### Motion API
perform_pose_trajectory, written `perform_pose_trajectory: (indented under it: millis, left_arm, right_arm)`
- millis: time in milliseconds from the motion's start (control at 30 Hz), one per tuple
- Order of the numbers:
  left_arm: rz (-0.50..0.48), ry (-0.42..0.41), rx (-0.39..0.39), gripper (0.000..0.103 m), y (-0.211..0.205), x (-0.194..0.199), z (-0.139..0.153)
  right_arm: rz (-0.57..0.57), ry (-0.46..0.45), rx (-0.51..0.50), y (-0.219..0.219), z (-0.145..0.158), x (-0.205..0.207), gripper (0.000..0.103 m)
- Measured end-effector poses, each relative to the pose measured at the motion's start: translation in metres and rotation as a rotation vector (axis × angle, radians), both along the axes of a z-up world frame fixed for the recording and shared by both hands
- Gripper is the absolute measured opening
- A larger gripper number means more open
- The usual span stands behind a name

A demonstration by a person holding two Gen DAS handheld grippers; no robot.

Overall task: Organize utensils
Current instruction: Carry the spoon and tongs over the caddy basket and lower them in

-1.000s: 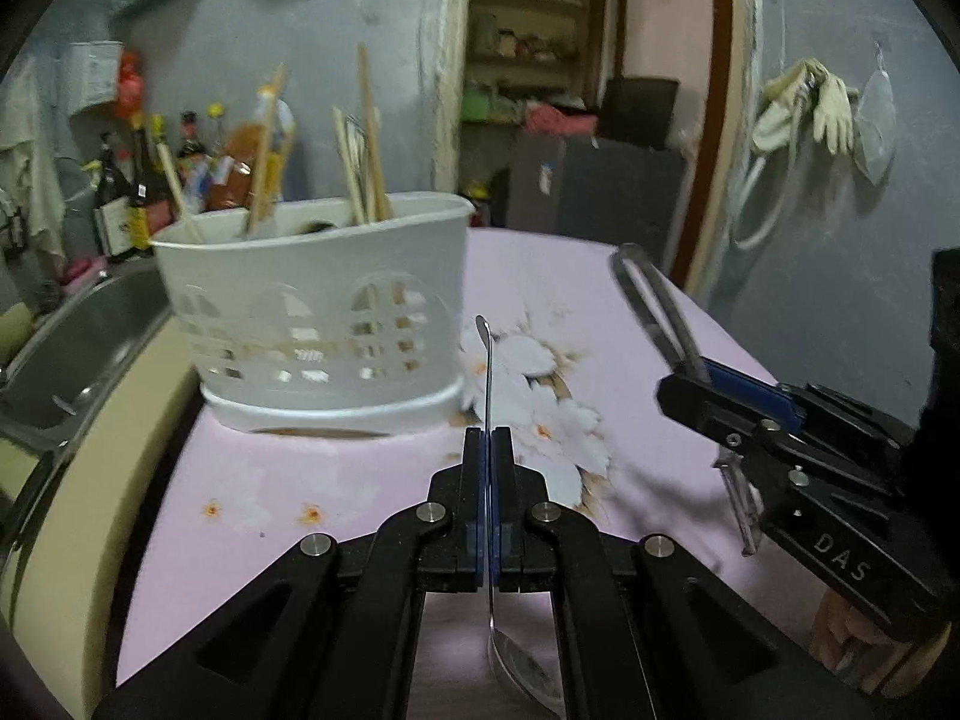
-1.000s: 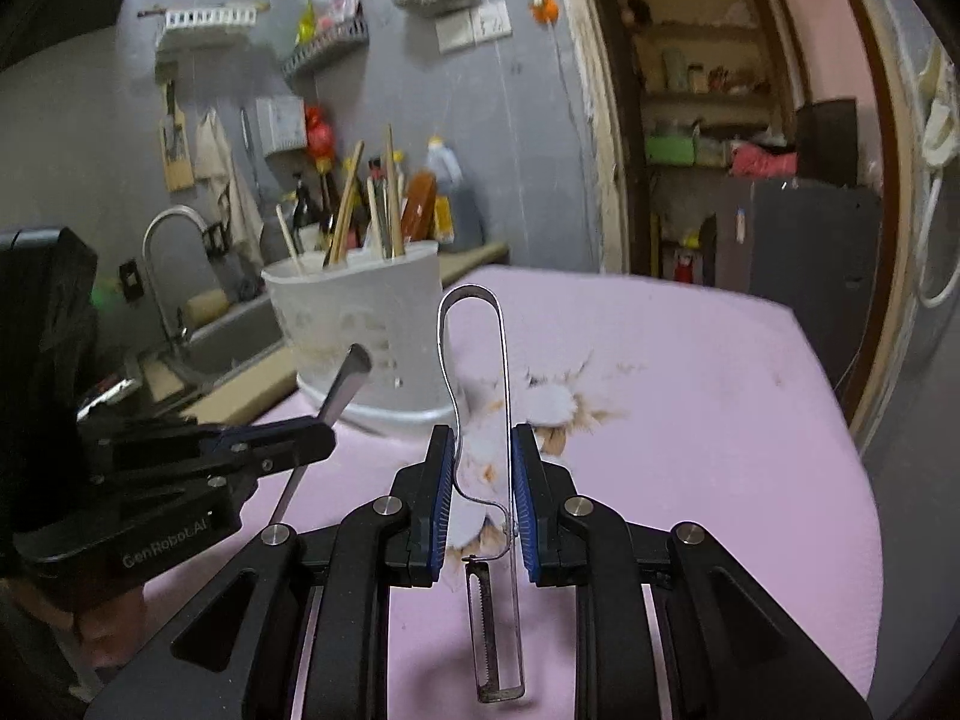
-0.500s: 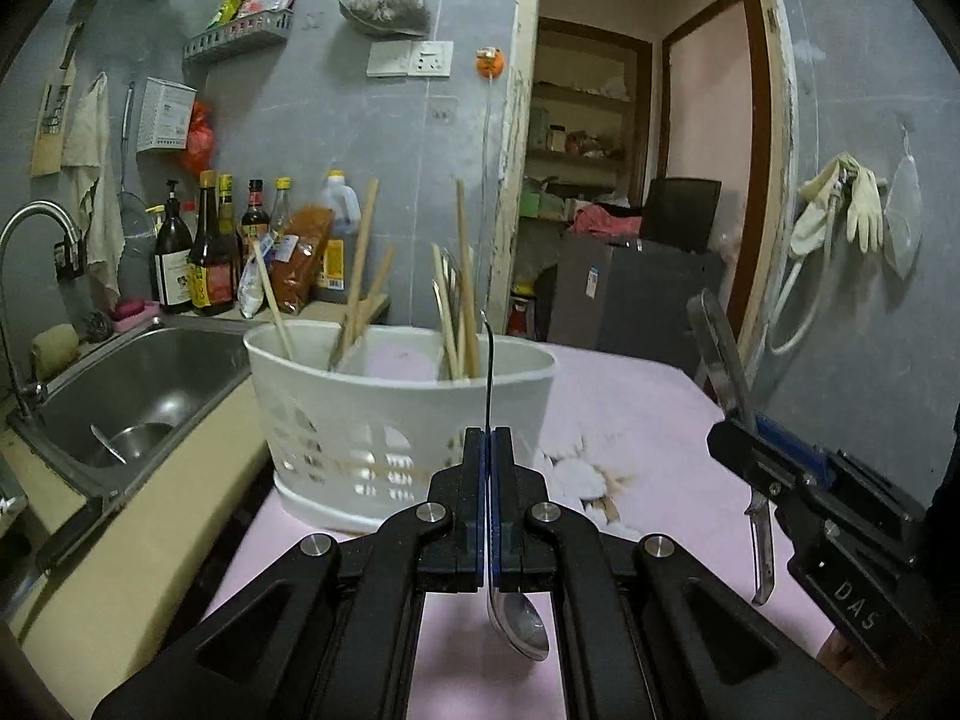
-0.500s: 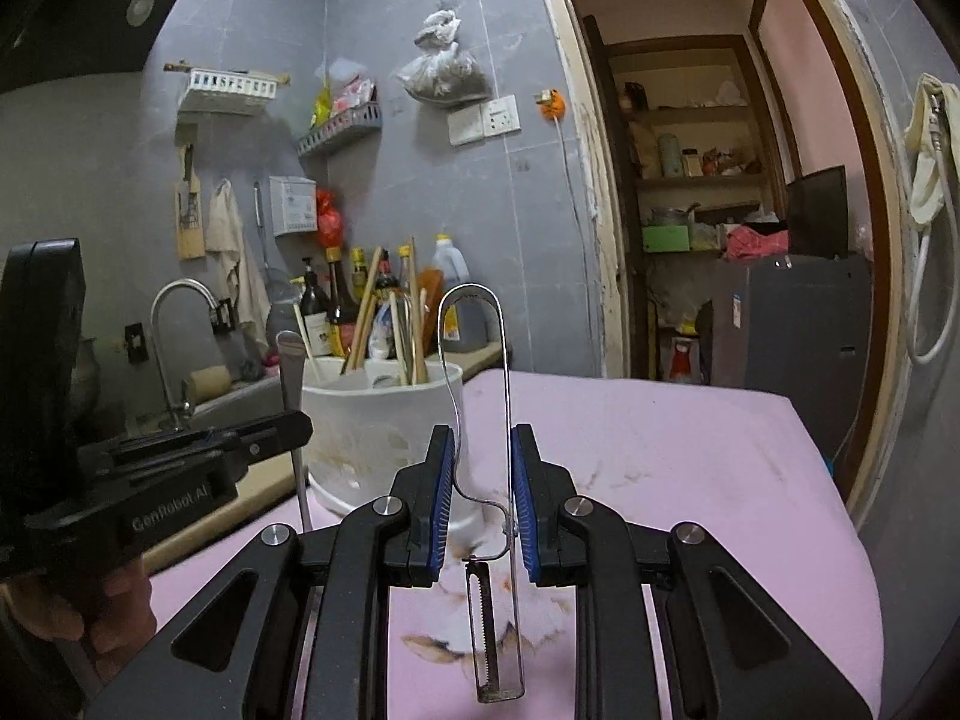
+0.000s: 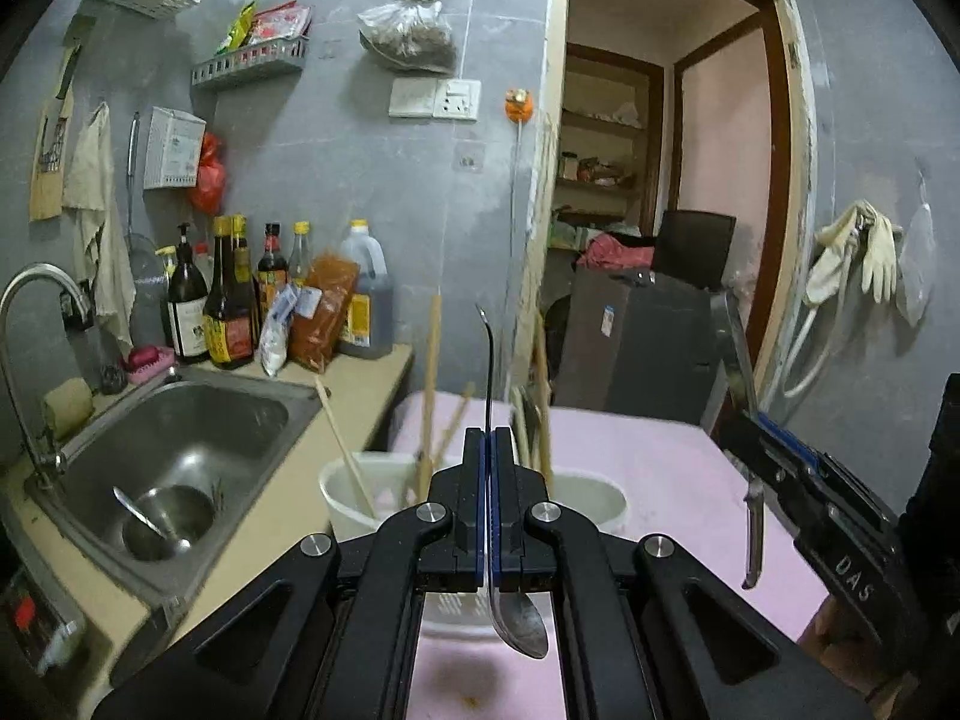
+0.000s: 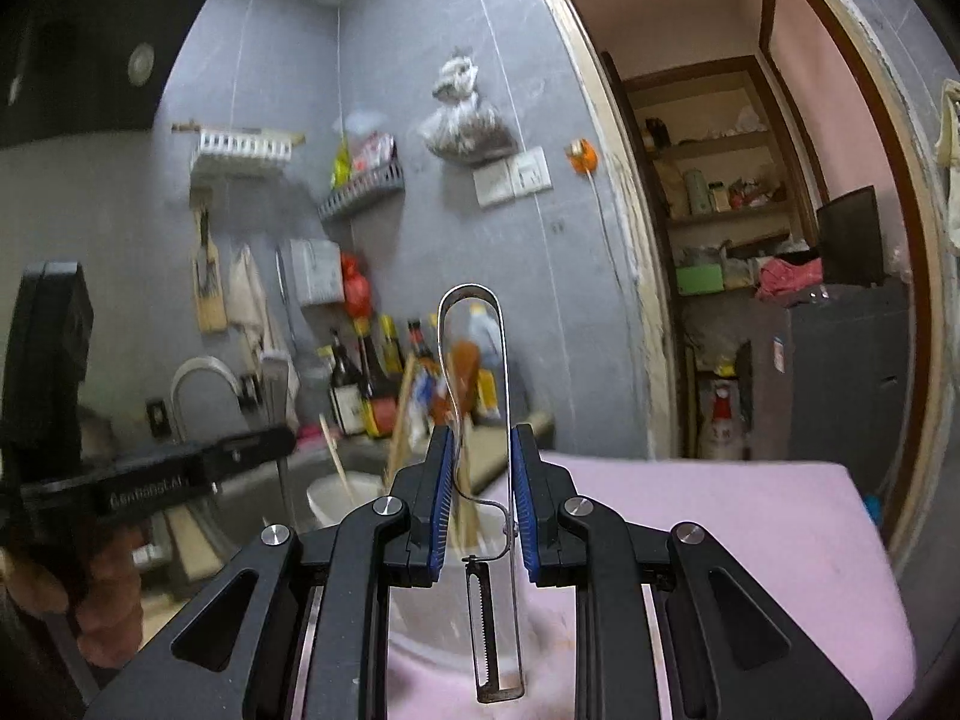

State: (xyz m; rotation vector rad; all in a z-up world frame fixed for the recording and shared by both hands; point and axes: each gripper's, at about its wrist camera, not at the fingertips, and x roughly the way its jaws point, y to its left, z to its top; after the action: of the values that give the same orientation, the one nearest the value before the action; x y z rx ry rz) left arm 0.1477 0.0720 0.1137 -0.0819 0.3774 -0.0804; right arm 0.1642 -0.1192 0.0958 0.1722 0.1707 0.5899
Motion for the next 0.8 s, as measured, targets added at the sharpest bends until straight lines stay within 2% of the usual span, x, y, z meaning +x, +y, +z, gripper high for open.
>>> perform_pose_trajectory:
  millis: [167, 367, 600, 800]
  left_arm:
    - [0.049, -0.047, 0.025, 0.0, 0.019, 0.018, 0.019]
    - [0.077, -0.05, 0.074, 0.0, 0.038, 0.037, 0.03]
    - [0.104, 0.004, 0.135, 0.0, 0.047, 0.059, 0.006]
    - [0.109, 0.036, 0.106, 0.0, 0.046, 0.068, -0.015]
  right_arm:
    - [0.037, -0.051, 0.126, 0.017, 0.018, 0.025, 0.017]
    - [0.066, -0.081, 0.182, 0.036, 0.017, 0.045, 0.017]
    - [0.04, -0.063, 0.198, 0.05, -0.007, 0.061, 0.017]
    - [0.005, -0.058, 0.188, 0.056, -0.022, 0.065, 0.017]
